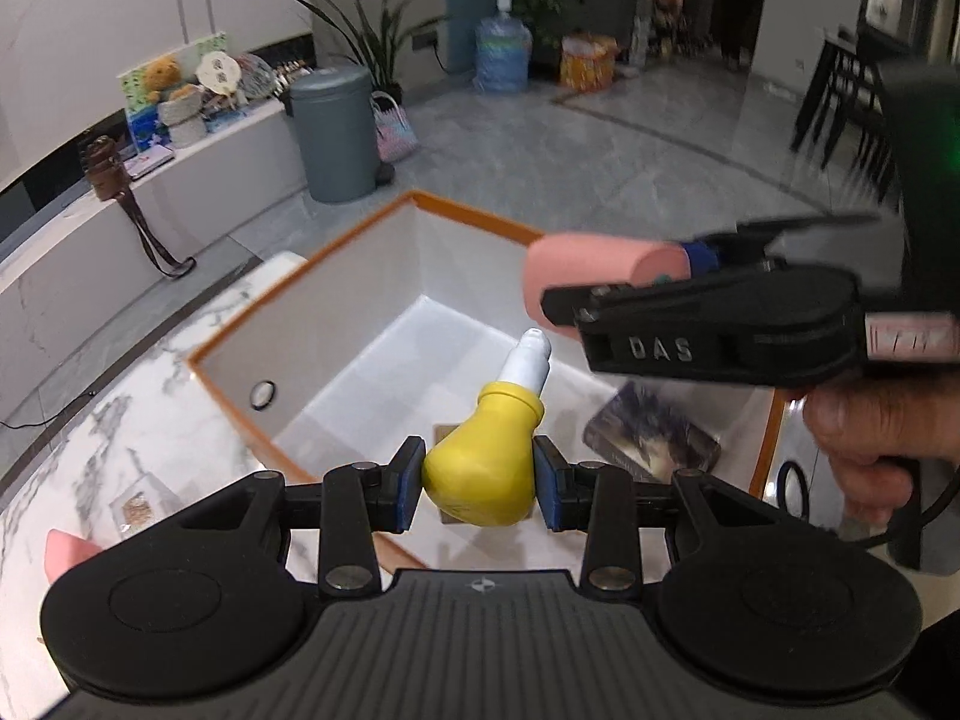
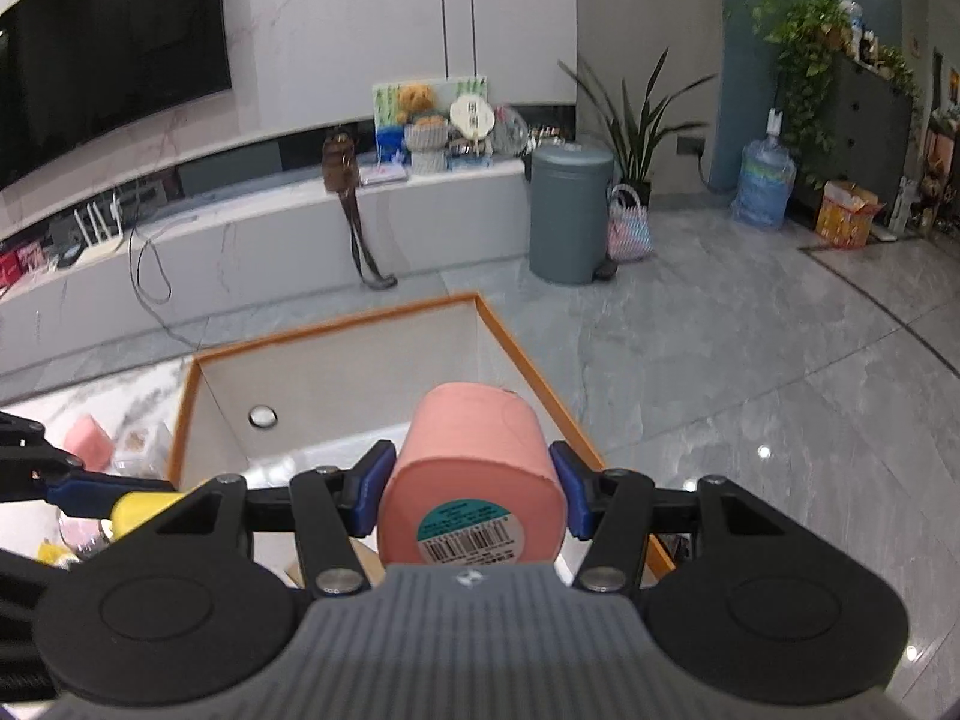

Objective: Organize rigid objects
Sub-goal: 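Lift the yellow bottle and pink roll and carry them over the orange box, then lower the yellow bottle and pink roll into the orange box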

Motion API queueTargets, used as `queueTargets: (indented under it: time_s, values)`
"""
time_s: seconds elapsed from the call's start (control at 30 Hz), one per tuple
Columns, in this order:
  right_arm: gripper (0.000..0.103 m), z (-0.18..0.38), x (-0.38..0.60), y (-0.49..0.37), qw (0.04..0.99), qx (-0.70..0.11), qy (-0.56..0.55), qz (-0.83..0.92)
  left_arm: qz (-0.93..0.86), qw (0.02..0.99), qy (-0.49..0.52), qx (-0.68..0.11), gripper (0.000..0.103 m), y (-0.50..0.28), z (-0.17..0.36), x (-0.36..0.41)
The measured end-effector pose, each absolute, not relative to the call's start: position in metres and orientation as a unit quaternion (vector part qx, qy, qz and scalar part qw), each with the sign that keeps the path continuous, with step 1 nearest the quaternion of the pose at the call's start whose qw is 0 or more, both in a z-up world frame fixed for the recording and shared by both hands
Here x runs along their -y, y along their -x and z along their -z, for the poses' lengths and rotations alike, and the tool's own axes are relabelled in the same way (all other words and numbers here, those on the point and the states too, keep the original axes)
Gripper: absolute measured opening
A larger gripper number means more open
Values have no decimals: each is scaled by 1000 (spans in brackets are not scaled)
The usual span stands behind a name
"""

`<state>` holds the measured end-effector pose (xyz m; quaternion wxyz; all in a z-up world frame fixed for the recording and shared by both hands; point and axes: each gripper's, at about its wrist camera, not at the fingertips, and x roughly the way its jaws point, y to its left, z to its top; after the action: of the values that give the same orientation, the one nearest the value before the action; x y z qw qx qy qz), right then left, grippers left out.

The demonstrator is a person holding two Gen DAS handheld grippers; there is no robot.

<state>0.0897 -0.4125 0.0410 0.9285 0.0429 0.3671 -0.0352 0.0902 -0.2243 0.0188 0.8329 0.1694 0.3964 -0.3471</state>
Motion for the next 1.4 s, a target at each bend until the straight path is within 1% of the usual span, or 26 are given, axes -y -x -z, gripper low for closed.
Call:
queueTargets:
  time_s: [0.37, 1.13, 1.4]
  values:
    - [55, -26, 439, -92, 919, -389, -53, 28, 337, 807, -249, -417, 43, -77, 10, 263]
    - [55, -1, 430, -99, 902, -432, -5, -24, 336, 769, -299, -454, 43, -70, 36, 295]
    - [55, 7, 419, -100, 893, -447, 27, -38, 333, 756, -308, -473, 43, -72, 45, 297]
